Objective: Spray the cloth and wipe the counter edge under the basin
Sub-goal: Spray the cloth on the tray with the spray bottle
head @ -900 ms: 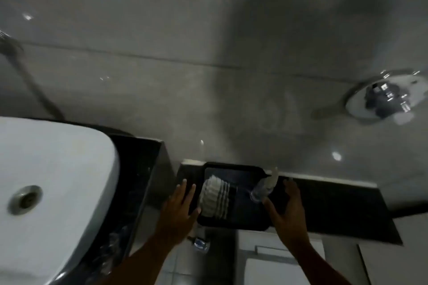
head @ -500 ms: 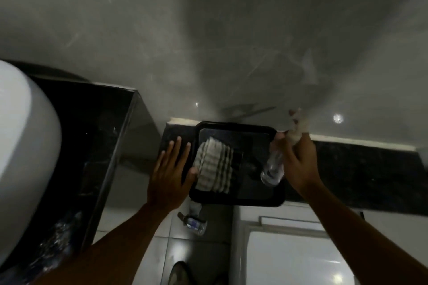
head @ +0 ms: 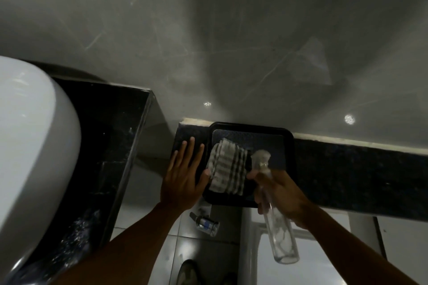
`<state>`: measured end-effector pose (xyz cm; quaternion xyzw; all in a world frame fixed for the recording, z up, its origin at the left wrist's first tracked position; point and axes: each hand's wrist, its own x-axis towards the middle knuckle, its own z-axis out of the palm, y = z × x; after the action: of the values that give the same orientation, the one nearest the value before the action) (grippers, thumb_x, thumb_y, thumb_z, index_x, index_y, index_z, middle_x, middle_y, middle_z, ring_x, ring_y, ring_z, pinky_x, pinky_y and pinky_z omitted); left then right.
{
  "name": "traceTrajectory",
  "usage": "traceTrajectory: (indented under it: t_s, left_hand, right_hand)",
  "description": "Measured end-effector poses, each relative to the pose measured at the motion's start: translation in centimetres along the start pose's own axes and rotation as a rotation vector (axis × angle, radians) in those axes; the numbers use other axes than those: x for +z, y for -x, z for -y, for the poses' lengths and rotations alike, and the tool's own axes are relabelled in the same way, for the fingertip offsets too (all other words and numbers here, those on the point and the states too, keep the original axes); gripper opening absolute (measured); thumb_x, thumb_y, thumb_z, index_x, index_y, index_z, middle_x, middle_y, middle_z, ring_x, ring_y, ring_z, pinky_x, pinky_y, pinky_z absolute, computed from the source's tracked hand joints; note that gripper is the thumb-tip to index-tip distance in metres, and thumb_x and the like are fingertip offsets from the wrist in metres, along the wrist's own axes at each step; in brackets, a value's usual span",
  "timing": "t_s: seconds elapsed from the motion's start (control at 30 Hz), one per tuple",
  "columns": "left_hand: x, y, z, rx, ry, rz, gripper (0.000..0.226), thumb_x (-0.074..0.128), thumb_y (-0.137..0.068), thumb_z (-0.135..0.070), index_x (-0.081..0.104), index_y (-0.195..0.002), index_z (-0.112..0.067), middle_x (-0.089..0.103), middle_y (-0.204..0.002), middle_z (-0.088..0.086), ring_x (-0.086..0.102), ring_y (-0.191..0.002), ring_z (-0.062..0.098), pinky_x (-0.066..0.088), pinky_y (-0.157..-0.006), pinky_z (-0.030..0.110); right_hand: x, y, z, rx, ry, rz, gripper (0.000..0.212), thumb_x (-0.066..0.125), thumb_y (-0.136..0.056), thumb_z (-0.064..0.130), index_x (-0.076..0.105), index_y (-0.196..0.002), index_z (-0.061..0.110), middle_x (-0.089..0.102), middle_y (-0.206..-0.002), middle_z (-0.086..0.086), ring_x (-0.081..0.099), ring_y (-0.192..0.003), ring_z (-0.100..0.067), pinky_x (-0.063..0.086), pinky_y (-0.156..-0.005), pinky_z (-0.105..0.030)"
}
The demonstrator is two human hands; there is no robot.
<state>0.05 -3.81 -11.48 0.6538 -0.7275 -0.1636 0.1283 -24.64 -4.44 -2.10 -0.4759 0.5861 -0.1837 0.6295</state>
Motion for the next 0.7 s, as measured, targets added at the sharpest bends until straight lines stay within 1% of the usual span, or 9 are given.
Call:
traceTrajectory:
  t_s: [0.07,0.13,0.23,0.37,0.5,0.57,0.6,0.67,0.7]
  left_hand:
    - [0.0,0.0,0.0,0.000,0.000,-0.001,0.065,0.019,-0.097,-0.051,0.027,-0.152,-0.017,0.016,-0.162,0.011,0.010,-0.150,0.025,0.015,-0.121,0.048]
    - [-0.1,0.0,-0.1,0.001,0.001,-0.001,0.065,0.019,-0.097,-0.051,0.026,-0.152,-0.017,0.016,-0.162,0.011,0.010,-0.150,0.025,0.016,-0.121,0.049]
    - [0.0,0.0,0.0,0.000,0.007,-0.006,0.064,0.021,-0.097,-0.050,0.026,-0.152,-0.017,0.015,-0.162,0.011,0.009,-0.150,0.025,0.016,-0.121,0.049]
    - [0.1,0.0,0.0,0.004,0.012,-0.010,0.064,0.021,-0.097,-0.050,0.026,-0.152,-0.018,0.015,-0.162,0.011,0.008,-0.151,0.025,0.016,-0.121,0.050]
    - [0.3,-0.1,0.2,0.006,-0.001,-0.006,0.066,0.017,-0.098,-0.054,0.025,-0.152,-0.018,0.014,-0.163,0.010,0.007,-0.151,0.024,0.016,-0.121,0.050]
    - [0.3,-0.1,0.2,0.008,0.001,-0.003,0.068,0.012,-0.098,-0.056,0.025,-0.152,-0.018,0.015,-0.163,0.011,0.008,-0.151,0.025,0.016,-0.120,0.050]
    - [0.4,-0.1,0.3,0.010,0.000,-0.001,0.068,0.010,-0.098,-0.057,0.024,-0.153,-0.018,0.015,-0.163,0.011,0.008,-0.151,0.025,0.016,-0.120,0.050]
    - [0.4,-0.1,0.3,0.013,-0.006,0.003,0.069,0.009,-0.098,-0.057,0.023,-0.153,-0.018,0.014,-0.163,0.011,0.007,-0.151,0.025,0.016,-0.120,0.051]
    - [0.5,-0.1,0.3,0.014,-0.006,0.004,0.069,0.010,-0.098,-0.057,0.023,-0.153,-0.018,0.014,-0.163,0.011,0.007,-0.151,0.025,0.016,-0.120,0.051]
  right_hand:
    - [0.1,-0.1,-0.1,0.002,0.004,-0.005,0.040,0.045,-0.101,0.033,0.062,-0.089,0.000,0.065,-0.059,-0.008,0.059,-0.047,-0.019,0.051,-0.048,-0.021]
    - [0.0,-0.1,-0.3,0.025,0.020,-0.011,0.038,0.046,-0.101,0.031,0.062,-0.091,-0.002,0.065,-0.057,-0.006,0.059,-0.045,-0.018,0.051,-0.047,-0.022]
    - [0.0,0.0,-0.6,0.017,0.045,-0.025,0.034,0.047,-0.100,0.031,0.061,-0.089,0.003,0.065,-0.054,-0.003,0.060,-0.045,-0.017,0.051,-0.046,-0.021]
    - [0.1,-0.1,-0.9,-0.021,0.083,-0.060,0.038,0.048,-0.100,0.037,0.062,-0.085,0.005,0.067,-0.057,-0.004,0.061,-0.047,-0.020,0.053,-0.049,-0.025]
    - [-0.1,-0.1,-1.4,-0.036,0.097,-0.054,0.035,0.049,-0.100,0.032,0.063,-0.083,0.005,0.066,-0.058,-0.004,0.063,-0.050,-0.019,0.057,-0.052,-0.029]
    - [-0.3,0.0,-1.2,-0.121,0.070,-0.116,0.030,0.050,-0.099,0.032,0.063,-0.082,0.011,0.066,-0.061,-0.003,0.064,-0.053,-0.018,0.058,-0.053,-0.030]
    - [-0.5,0.0,-0.9,-0.178,0.034,-0.177,0.027,0.051,-0.096,0.036,0.063,-0.085,0.014,0.067,-0.065,-0.002,0.066,-0.056,-0.018,0.058,-0.053,-0.030]
    - [-1.3,-0.1,-0.1,-0.304,-0.040,-0.349,0.026,0.053,-0.090,0.042,0.061,-0.095,0.018,0.070,-0.073,0.000,0.069,-0.062,-0.015,0.058,-0.056,-0.027]
    - [-1.8,-0.4,0.2,-0.377,-0.039,-0.443,0.030,0.053,-0.089,0.043,0.059,-0.102,0.016,0.069,-0.075,0.001,0.070,-0.066,-0.013,0.058,-0.059,-0.025]
